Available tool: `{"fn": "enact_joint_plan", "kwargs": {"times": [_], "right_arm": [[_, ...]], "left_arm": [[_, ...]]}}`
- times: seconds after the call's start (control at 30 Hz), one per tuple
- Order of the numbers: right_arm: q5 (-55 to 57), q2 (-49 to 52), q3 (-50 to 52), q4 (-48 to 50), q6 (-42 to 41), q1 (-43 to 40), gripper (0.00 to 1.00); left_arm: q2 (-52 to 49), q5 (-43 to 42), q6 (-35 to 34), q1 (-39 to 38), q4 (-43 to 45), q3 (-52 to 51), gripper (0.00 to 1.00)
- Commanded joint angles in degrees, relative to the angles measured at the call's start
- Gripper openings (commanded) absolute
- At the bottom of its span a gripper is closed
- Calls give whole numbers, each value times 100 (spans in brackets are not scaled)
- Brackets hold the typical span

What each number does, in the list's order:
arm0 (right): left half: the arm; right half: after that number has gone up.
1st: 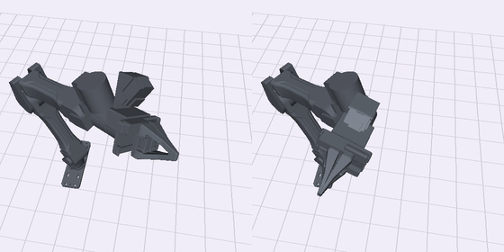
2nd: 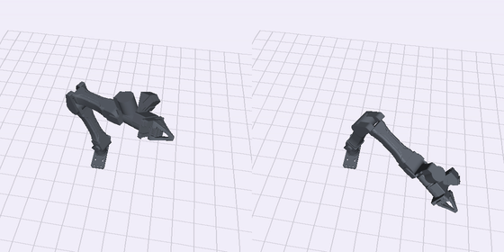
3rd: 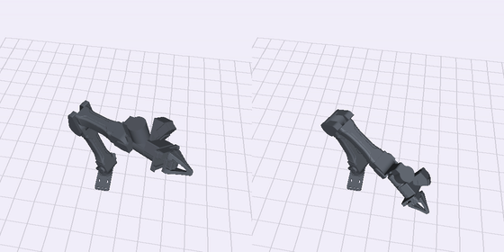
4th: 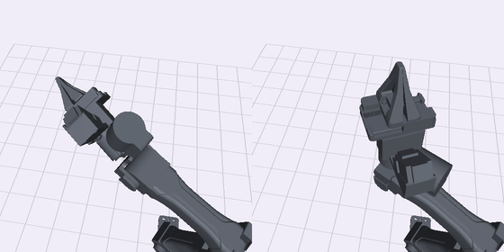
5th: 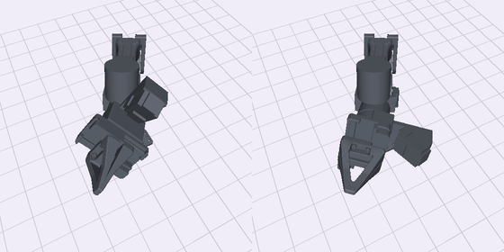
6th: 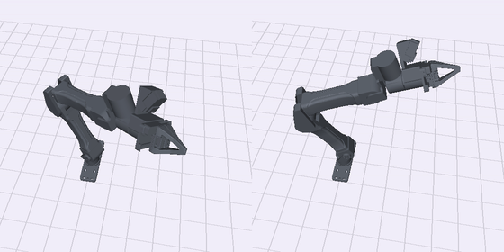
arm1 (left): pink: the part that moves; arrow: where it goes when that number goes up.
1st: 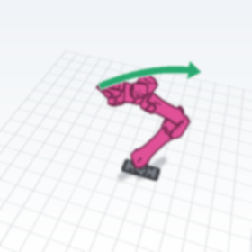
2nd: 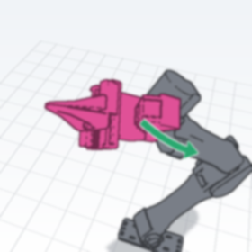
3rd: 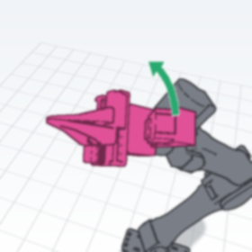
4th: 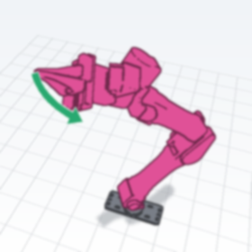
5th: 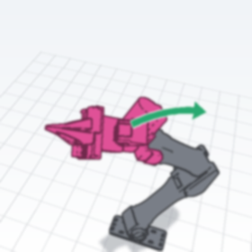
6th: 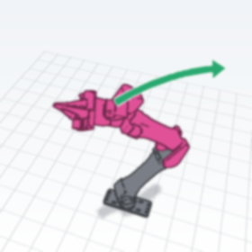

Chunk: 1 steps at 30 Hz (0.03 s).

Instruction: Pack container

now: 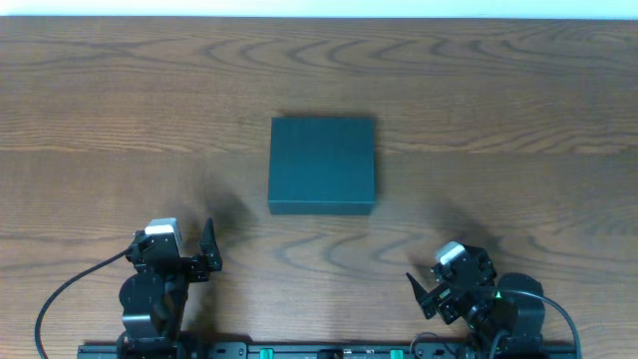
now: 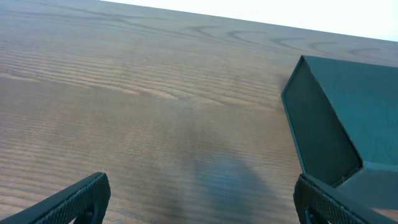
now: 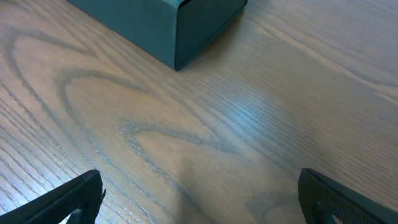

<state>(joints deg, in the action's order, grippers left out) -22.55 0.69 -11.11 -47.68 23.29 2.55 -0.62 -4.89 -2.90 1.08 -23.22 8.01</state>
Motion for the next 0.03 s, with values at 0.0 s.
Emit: {"fn": "enact_joint_plan", "kwargs": {"times": [0.0], "right_arm": [[-13,-39,42,9,76,52,99]], "left_arm": [[42,39,81,28,-4,-120,95]]}}
